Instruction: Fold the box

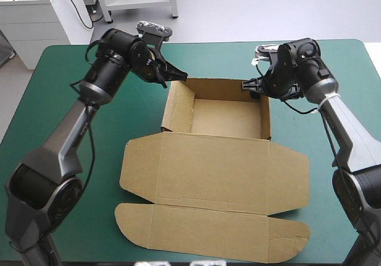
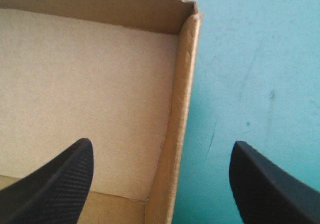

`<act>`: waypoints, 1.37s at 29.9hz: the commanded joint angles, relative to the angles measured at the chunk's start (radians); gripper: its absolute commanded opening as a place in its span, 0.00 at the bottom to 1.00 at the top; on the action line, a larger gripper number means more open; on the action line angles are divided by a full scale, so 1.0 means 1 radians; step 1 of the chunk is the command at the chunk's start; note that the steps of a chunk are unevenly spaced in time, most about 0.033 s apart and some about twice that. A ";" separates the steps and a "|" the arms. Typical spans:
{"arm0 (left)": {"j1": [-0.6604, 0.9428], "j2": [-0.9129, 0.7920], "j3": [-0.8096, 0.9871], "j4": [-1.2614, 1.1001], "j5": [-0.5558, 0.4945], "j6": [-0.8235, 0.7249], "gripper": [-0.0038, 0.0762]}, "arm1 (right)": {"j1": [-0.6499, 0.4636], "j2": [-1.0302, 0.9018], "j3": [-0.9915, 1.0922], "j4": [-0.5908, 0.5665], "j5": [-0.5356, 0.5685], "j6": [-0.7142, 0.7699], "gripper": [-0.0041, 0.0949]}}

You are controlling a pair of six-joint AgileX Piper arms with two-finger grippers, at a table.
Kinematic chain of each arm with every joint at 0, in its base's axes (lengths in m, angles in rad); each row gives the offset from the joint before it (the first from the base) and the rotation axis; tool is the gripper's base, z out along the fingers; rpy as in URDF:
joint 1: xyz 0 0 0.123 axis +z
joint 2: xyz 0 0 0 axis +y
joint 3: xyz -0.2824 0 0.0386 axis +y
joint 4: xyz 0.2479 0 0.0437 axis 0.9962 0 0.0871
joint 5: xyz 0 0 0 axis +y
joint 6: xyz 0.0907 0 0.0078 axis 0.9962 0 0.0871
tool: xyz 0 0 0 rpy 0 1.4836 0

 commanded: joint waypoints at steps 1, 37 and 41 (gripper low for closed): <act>-0.004 -0.162 0.042 -0.006 0.044 0.013 0.04 | -0.004 -0.055 0.038 0.009 0.009 -0.017 0.75; -0.004 -1.441 1.453 0.034 -0.364 -0.002 0.04 | -0.040 -0.038 0.103 0.079 0.009 -0.142 0.02; -0.004 -1.462 1.454 0.034 -0.361 -0.002 0.04 | -0.126 -0.051 -0.072 0.079 0.009 -0.182 0.02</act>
